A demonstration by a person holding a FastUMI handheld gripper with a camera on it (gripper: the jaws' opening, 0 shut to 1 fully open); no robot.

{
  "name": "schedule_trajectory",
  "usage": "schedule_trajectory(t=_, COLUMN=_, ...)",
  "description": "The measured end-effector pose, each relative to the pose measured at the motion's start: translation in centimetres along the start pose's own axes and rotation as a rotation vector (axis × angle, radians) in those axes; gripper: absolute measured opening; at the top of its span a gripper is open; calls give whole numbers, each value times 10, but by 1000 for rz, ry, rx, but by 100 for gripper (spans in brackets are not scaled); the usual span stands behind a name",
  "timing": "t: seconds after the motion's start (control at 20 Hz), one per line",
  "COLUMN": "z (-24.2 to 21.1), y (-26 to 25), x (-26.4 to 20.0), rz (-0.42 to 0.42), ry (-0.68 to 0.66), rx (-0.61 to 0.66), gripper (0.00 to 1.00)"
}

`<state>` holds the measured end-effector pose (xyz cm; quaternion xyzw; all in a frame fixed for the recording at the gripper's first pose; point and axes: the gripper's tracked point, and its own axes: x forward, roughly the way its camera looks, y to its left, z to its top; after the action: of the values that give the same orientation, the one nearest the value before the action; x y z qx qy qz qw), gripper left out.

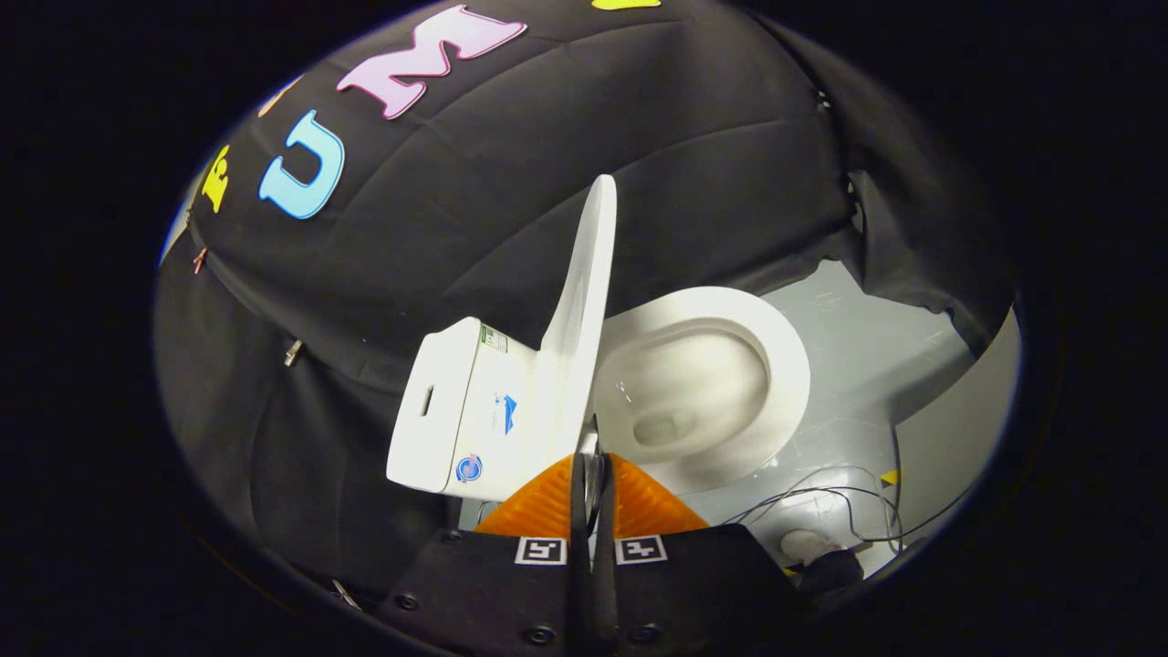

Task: Open the toilet lid.

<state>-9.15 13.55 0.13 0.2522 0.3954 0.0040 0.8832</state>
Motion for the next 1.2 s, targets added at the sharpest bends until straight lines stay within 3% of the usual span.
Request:
schedule_trajectory(t=0.25, z=0, y=17, x=-3, rz=-80, ry=14, rx=-73, gripper=5)
schedule_trajectory(t=1.2, z=-7, y=129, x=-7, rz=-239, ry=-91, rx=-314, gripper=5)
